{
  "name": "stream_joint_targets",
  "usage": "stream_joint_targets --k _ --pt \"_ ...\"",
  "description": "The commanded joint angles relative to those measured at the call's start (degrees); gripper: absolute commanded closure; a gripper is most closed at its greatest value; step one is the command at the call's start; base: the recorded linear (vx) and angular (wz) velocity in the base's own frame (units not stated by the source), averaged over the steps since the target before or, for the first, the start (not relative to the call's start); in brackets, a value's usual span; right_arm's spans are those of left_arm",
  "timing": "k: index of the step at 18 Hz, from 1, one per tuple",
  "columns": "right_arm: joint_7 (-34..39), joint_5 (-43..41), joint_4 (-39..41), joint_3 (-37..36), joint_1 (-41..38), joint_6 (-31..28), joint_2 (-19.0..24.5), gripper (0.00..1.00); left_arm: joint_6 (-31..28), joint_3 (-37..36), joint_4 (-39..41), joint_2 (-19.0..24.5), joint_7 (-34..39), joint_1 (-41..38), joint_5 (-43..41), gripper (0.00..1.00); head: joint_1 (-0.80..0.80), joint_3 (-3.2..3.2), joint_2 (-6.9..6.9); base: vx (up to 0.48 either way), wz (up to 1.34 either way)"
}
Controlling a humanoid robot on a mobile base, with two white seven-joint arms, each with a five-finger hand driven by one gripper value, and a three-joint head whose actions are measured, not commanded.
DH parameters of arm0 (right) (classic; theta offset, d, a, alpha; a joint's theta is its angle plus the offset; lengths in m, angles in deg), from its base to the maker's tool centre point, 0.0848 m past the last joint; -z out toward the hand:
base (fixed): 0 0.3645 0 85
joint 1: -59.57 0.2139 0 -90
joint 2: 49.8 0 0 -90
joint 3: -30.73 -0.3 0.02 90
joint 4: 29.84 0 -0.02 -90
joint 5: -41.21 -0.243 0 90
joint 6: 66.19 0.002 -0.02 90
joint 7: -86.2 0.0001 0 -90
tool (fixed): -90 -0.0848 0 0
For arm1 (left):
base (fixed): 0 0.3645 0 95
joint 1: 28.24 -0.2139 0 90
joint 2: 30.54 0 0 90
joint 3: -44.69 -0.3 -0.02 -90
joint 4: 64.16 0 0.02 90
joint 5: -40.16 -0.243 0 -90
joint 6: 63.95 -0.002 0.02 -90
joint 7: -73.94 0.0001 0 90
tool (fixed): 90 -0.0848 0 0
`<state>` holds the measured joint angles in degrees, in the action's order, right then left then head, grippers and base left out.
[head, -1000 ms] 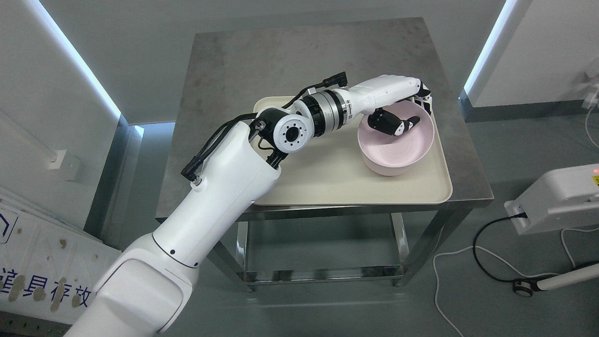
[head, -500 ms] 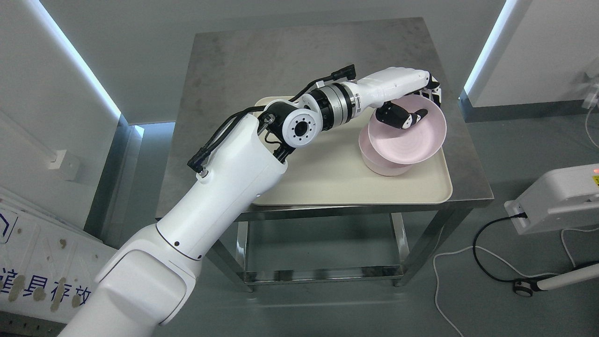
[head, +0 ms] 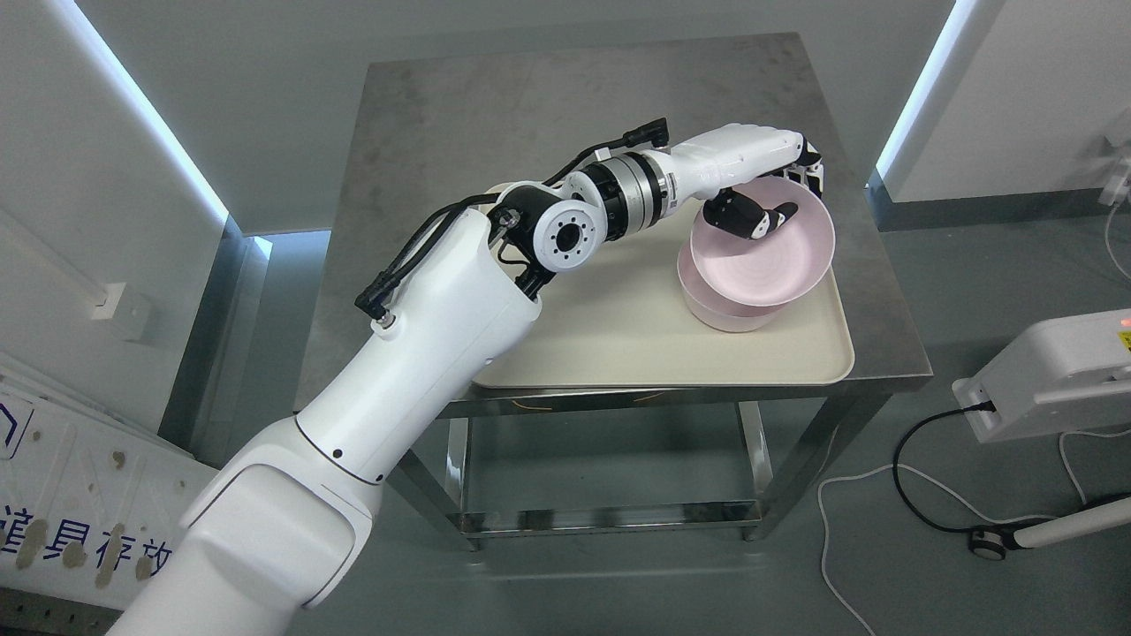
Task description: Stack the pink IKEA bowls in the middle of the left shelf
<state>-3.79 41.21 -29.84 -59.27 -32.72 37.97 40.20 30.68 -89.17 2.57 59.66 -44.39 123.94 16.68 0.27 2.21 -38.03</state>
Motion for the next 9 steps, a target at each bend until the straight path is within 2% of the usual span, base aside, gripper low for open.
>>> stream_joint_targets --k 1,3,4,5,7,9 --pt "-0.01 -0.09 1.0 -0.26 0.0 -0.02 -1.0 0.0 1.08 2.03 -3.01 0.8 -0.32 0.13 -2.62 0.94 0.0 0.0 0.0 0.0 0.0" --pt "-0.01 -0.09 1.0 -0.26 0.0 -0.02 -1.0 0.0 1.08 2.11 -3.01 0.8 -0.41 0.05 -2.71 0.9 0.0 0.0 0.0 0.0 0.0" --pt "-0.01 -0.09 1.0 -0.26 0.0 -0.02 -1.0 0.0 1.08 2.29 -3.01 0.8 -0.41 0.05 -2.97 0.74 0.0 0.0 0.0 0.0 0.0" --pt "-0.01 -0.09 1.0 -0.26 0.0 -0.02 -1.0 0.0 1.08 2.46 -2.92 0.8 -0.41 0.05 -2.97 0.47 0.0 0.0 0.0 0.0 0.0" --pt "-0.01 -0.09 1.0 -0.26 0.0 -0.02 -1.0 0.0 1.17 3.34 -2.05 0.8 -1.55 -0.22 -2.62 0.4 0.0 0.0 0.0 0.0 0.0" --pt "-0.01 -0.09 1.0 -0.26 0.0 -0.02 -1.0 0.0 2.65 8.84 0.4 0.8 -4.09 -0.92 -2.36 0.34 0.0 0.0 0.0 0.0 0.0"
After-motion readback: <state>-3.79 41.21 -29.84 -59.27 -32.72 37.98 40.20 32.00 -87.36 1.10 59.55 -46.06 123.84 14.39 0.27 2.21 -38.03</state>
